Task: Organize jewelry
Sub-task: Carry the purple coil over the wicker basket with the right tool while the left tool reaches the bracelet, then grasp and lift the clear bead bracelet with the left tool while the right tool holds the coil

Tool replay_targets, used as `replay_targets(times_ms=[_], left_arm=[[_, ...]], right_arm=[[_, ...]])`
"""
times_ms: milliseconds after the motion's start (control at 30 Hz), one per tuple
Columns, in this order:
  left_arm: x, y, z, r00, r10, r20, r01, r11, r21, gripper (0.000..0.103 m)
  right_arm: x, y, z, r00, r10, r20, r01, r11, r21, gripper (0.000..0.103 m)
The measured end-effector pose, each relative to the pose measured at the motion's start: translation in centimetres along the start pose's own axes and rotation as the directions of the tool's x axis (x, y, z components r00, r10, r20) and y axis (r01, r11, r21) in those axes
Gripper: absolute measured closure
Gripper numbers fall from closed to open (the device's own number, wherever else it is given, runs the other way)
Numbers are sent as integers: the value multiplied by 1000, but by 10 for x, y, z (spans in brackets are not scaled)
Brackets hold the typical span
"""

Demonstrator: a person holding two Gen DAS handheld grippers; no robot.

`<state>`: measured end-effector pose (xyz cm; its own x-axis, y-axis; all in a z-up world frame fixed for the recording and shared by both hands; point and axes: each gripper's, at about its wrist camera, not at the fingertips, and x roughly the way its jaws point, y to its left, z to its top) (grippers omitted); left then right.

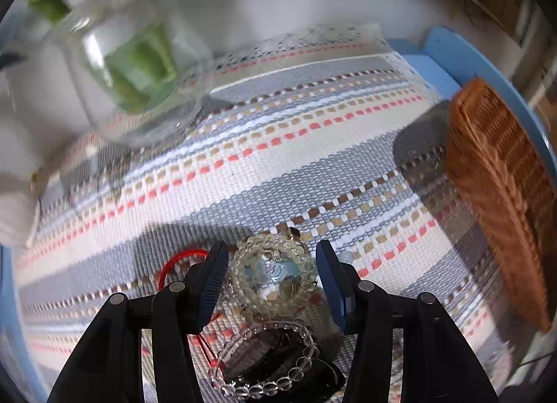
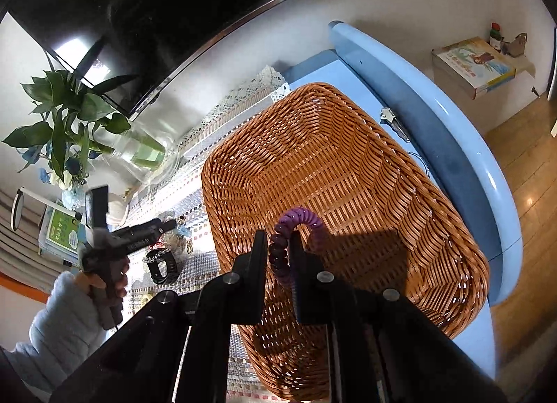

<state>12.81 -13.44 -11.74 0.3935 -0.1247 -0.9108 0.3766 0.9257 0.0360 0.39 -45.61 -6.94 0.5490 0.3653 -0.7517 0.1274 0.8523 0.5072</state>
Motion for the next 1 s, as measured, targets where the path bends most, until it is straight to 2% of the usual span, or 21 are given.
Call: replay_targets(times_ms=[33, 67, 100, 167, 333, 467, 533, 567, 600, 667, 800, 867, 933, 967, 1000], left_arm=[[0, 0, -1, 1000, -6, 5, 6, 1000, -2, 49], [-2, 1, -1, 1000, -14, 8, 14, 1000, -14, 55], [-4, 1, -1, 1000, -25, 17, 25, 999, -26, 70], [-14, 1, -1, 998, 5, 56, -3, 999, -45, 85], [-30, 8, 1, 992, -37, 123, 46, 996, -72, 92], [-25, 6, 0, 996, -24, 87, 28, 999, -47, 92], [-19, 5, 1, 997, -28, 68, 32, 998, -51, 88], [-15, 5, 2, 998, -34, 57, 37, 998, -55, 76], [-13, 6, 1, 999, -33, 43, 36, 998, -60, 56], [-7, 8, 0, 1000, -7, 30, 9, 998, -62, 44], [2, 10, -5, 999, 46, 4, -46, 998, -50, 43], [2, 15, -7, 1000, 25, 19, -23, 997, -70, 43], [6, 25, -8, 999, -24, 21, 27, 991, -134, 42], [9, 30, -9, 999, -43, 22, 46, 984, -171, 39], [11, 37, -12, 998, -52, 30, 57, 975, -215, 31]], right_arm=[[0, 0, 0, 1000, -3, 0, 3, 1000, 4, 89], [1, 0, 0, 1000, -4, 1, 4, 1000, 7, 89], [1, 0, 0, 1000, -6, 2, 6, 1000, 10, 89], [1, 0, 1, 1000, -11, 3, 11, 1000, 14, 89], [0, -2, 1, 1000, -15, 6, 15, 1000, 26, 89], [0, -5, 2, 1000, -10, 6, 10, 999, 31, 89], [-1, -6, 3, 1000, -7, 6, 7, 1000, 30, 89], [-2, -6, 3, 1000, -5, 5, 5, 1000, 30, 89], [-2, -7, 3, 1000, -3, 3, 3, 1000, 31, 89], [-1, -9, 3, 1000, 3, -6, -2, 999, 36, 88], [2, -14, 2, 1000, 17, -25, -16, 998, 54, 88], [3, -16, 2, 999, 21, -30, -19, 998, 60, 88], [4, -16, 2, 999, 20, -32, -18, 998, 62, 88], [4, -16, 2, 999, 19, -32, -17, 998, 63, 88], [4, -15, 2, 999, 20, -32, -18, 998, 62, 88]])
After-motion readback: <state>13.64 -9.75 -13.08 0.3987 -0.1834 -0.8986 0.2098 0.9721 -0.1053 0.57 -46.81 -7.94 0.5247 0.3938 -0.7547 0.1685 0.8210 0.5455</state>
